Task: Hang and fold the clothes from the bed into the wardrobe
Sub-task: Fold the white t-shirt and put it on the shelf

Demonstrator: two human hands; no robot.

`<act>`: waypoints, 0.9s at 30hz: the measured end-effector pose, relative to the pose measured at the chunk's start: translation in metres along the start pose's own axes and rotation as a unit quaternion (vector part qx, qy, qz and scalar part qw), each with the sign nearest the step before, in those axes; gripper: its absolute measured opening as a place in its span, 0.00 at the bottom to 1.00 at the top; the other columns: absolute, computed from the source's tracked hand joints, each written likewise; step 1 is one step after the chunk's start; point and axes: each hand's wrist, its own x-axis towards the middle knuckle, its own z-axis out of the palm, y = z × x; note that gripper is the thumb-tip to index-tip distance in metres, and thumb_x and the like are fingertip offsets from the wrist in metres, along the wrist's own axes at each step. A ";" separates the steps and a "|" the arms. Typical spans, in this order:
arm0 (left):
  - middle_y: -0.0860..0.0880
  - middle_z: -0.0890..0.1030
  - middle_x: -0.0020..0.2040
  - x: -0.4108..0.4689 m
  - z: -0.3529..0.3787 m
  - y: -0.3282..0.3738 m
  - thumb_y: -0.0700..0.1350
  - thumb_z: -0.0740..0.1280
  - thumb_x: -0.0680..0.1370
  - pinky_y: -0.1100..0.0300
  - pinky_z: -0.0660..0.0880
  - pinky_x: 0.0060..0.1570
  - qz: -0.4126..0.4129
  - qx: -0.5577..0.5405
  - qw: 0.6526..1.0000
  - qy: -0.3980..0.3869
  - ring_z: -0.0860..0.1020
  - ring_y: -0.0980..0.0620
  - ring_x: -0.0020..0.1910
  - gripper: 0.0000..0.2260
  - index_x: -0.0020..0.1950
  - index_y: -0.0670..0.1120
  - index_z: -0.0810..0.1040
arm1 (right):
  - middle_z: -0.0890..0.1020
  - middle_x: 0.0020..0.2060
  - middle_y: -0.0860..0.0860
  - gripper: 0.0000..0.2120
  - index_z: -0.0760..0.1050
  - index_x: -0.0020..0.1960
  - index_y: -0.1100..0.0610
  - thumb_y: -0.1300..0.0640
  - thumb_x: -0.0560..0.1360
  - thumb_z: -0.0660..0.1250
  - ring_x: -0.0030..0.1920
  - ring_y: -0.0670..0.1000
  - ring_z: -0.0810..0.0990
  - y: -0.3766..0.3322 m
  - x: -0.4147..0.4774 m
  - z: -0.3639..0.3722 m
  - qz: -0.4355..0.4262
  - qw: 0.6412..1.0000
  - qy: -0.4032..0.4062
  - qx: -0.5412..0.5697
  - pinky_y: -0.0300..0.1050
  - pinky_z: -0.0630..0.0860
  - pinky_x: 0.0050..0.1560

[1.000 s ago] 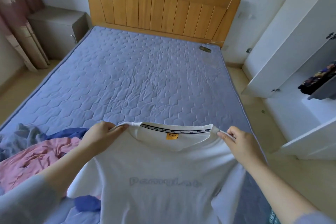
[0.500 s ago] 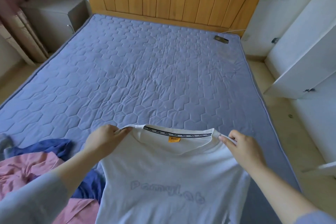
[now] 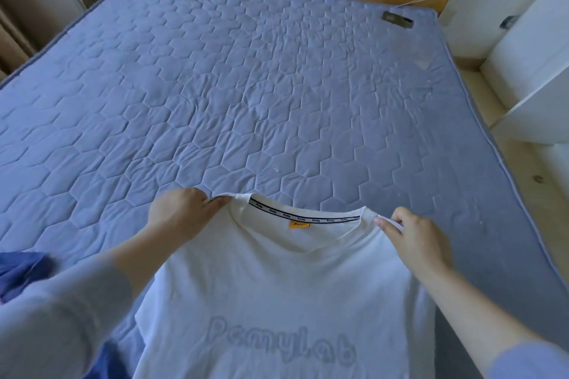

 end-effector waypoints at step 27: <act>0.44 0.80 0.42 -0.042 0.156 -0.126 0.57 0.56 0.81 0.53 0.67 0.37 -0.215 -0.254 0.942 -0.033 0.78 0.39 0.46 0.20 0.47 0.42 0.77 | 0.76 0.59 0.50 0.16 0.75 0.63 0.57 0.62 0.75 0.66 0.59 0.51 0.75 -0.118 -0.073 0.189 -0.186 0.959 -0.154 0.149 0.37 0.68 0.54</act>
